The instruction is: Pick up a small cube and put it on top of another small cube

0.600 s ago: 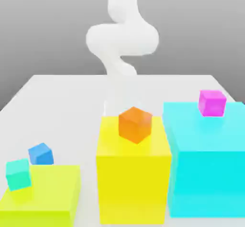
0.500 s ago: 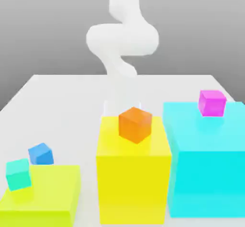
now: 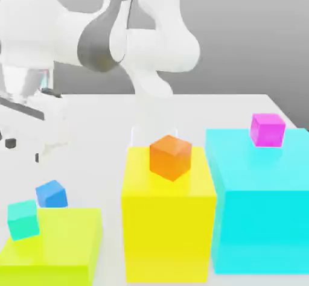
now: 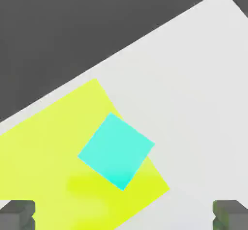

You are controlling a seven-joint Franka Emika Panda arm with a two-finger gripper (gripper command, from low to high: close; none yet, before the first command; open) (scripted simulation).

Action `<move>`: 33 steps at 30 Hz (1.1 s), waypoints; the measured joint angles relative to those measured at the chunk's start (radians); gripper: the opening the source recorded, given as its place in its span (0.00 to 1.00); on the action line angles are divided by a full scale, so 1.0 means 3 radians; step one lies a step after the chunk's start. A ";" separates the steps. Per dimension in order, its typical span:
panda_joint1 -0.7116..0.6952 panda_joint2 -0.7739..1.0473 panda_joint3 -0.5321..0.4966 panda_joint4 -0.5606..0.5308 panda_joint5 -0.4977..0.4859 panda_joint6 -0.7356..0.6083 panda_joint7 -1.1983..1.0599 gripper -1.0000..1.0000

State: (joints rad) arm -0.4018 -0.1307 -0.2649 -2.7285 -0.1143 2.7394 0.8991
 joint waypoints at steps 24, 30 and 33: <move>-0.0582 0.0675 0.0239 -0.0275 0.0581 0.0473 -0.0400 0.00; -0.0465 0.0450 0.0382 0.0220 0.0378 -0.0241 0.0398 0.00; -0.0345 0.0421 0.0430 0.0571 0.0375 -0.0620 0.0833 0.00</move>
State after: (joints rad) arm -0.5052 -0.0044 -0.1360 -2.5572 -0.0016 2.5535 1.1489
